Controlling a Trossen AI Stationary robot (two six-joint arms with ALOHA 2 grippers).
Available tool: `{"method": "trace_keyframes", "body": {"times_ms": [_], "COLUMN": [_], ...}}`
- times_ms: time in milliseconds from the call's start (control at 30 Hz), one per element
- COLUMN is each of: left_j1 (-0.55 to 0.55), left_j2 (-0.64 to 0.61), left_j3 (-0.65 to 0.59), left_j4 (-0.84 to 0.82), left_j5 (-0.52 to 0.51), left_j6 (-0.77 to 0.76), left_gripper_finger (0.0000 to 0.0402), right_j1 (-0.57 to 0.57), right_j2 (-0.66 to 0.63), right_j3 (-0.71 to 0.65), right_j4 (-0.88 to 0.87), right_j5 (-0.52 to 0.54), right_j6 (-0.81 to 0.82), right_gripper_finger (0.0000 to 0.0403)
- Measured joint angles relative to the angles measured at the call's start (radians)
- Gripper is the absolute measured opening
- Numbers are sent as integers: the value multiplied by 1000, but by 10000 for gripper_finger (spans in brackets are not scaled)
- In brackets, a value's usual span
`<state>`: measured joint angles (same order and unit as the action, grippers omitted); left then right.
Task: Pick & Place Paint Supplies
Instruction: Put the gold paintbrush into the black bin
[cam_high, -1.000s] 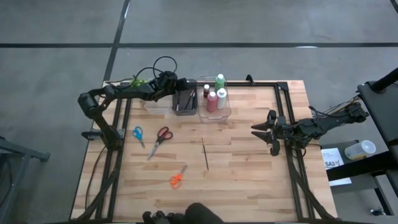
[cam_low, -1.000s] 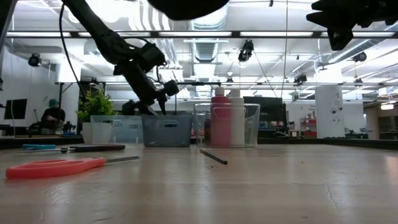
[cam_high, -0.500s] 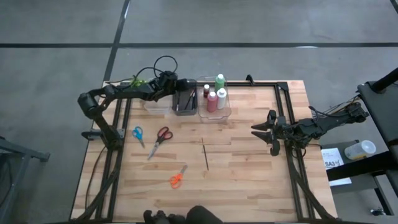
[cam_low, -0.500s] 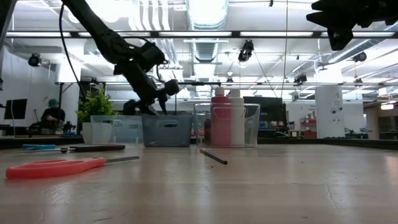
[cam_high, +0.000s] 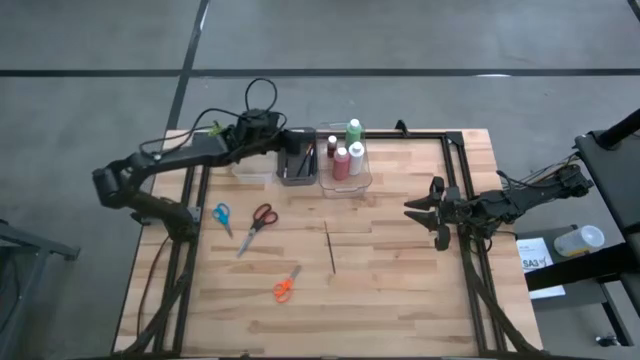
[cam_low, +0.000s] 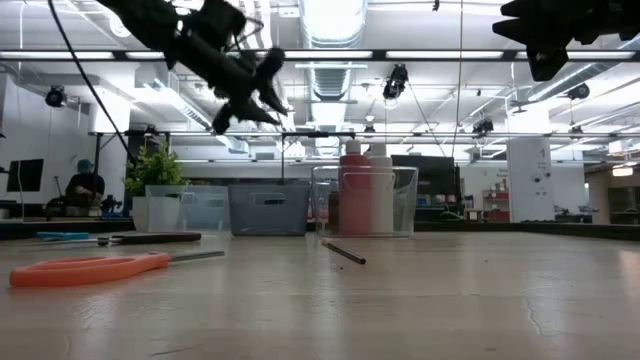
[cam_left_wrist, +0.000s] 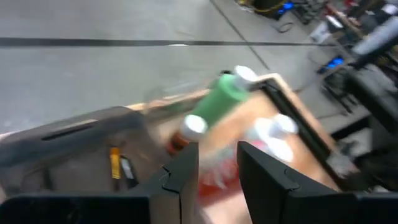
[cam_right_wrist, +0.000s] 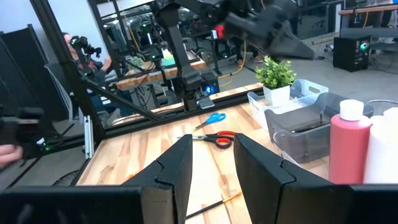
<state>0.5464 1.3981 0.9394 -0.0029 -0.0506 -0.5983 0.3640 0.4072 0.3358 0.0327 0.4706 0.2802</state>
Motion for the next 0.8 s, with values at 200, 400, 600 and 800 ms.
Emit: {"method": "trace_keyframes", "body": {"times_ms": [200, 400, 600, 800], "left_j1": [-126, -232, -316, -410], "left_j2": [-55, -53, -53, -53], "left_j3": [1, -3, -5, -9], "left_j4": [-131, -275, -345, -426], "left_j5": [26, 26, 72, 176], "left_j6": [0, -3, -44, -200], "left_gripper_finger": [120, 120, 120, 120], "right_j1": [0, 0, 0, 0], "right_j2": [0, 0, 0, 0], "right_j3": [0, 0, 0, 0], "right_j4": [0, 0, 0, 0], "right_j5": [0, 0, 0, 0], "right_j6": [0, 0, 0, 0], "right_gripper_finger": [116, 116, 116, 116]}}
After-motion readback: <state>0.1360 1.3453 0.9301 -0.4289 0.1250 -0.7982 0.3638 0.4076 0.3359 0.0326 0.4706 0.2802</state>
